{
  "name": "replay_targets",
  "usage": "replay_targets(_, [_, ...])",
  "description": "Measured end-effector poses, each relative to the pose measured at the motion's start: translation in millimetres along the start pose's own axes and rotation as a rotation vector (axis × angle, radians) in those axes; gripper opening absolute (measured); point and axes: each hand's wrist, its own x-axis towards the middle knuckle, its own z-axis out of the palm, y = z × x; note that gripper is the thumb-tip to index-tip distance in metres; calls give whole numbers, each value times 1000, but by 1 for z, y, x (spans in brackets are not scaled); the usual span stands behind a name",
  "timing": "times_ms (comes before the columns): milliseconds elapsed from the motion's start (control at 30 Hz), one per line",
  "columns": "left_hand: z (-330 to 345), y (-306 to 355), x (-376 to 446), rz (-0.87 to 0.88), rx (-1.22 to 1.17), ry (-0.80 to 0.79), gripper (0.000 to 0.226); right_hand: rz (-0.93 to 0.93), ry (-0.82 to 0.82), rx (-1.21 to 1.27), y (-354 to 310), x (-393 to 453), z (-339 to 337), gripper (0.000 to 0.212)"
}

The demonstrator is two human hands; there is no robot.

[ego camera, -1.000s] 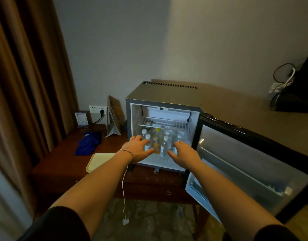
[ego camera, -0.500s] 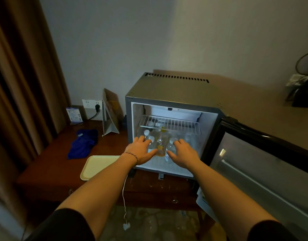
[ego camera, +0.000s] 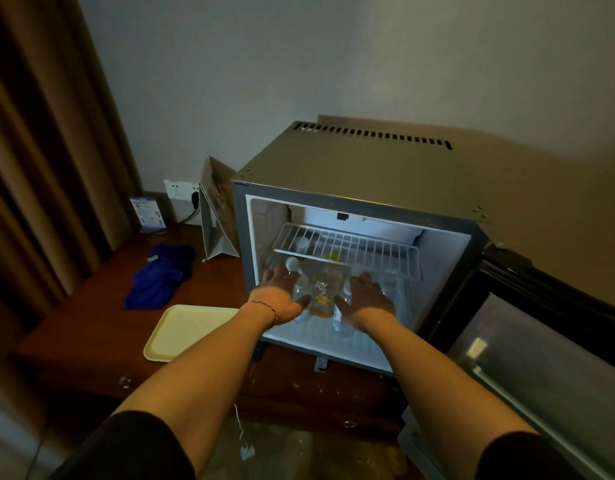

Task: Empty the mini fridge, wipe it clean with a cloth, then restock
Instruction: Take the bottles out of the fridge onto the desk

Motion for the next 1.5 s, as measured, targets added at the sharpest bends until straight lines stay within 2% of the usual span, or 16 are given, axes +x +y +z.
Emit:
replay_targets(267, [10, 1, 34, 61, -39, 51, 68, 3, 48, 69, 10, 27, 12, 65])
replay_targets(467, [10, -4, 48, 110, -95, -72, 65, -9, 22, 156, 16, 39, 14, 63])
replay_targets(600, [12, -6, 54, 112, -130, -73, 53, -9, -6, 181, 13, 41, 19, 60])
replay_targets(900, [9, -1, 43, 80, -189, 8, 41, -51, 18, 210, -5, 35, 13, 39])
replay_targets(1100, [-4, 0, 21, 28, -211, 20, 40, -102, -31, 213, -30, 26, 4, 53])
replay_targets(1200, [-11, -6, -1, 14, -242, 54, 35, -130, -64, 171, -47, 17, 0, 52])
replay_targets(1400, [-23, -34, -50, -94, -279, 153, 34, -335, -37, 265, -82, -4, -3, 38])
replay_targets(1500, [-28, -54, -71, -148, -257, 190, 32, -432, 4, 279, -108, -11, -4, 24])
